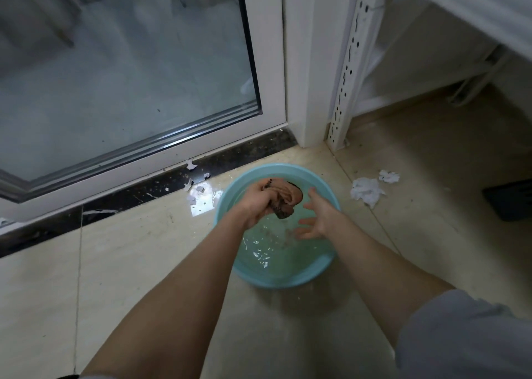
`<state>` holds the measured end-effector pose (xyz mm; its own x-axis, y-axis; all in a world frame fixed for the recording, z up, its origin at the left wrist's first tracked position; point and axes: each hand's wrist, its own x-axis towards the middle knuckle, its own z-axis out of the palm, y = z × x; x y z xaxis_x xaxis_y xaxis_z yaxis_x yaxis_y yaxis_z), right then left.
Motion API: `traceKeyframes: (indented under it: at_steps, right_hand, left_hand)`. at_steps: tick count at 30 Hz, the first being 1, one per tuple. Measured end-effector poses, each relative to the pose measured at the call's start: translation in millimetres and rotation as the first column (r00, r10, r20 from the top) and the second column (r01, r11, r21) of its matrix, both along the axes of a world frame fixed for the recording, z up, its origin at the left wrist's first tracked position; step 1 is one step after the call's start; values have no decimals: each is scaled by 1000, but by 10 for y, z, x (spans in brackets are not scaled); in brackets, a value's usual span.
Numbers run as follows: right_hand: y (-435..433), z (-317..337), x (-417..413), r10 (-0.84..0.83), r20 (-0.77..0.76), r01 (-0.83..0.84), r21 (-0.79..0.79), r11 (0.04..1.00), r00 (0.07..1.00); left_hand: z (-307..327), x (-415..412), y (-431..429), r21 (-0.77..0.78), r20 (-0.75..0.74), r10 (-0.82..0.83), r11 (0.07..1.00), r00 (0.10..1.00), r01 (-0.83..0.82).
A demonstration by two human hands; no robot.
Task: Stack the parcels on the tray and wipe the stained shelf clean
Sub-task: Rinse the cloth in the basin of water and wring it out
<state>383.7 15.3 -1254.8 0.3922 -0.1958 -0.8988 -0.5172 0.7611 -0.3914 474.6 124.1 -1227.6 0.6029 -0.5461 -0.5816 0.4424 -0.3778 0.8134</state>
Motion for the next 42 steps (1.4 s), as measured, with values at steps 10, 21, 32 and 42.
traceKeyframes:
  at_steps: [10,21,32,42]
  right_hand:
    - [262,148,57,506,147,-417,-398,817,850]
    - [135,390,87,400,217,-415,23,910,890]
    - [354,311,248,458,-232,-455,-758,468,858]
    - [362,265,199,599,-307,-560,-775,294,739]
  left_hand:
    - [165,40,87,38,-229,77,997,970,-70]
    - [101,-96,3,103,447,-125,991,886,88]
    - [100,-21,-116,220,253,-122,973,960,65]
    - [25,-18,-56,290,100,-34,957,994,4]
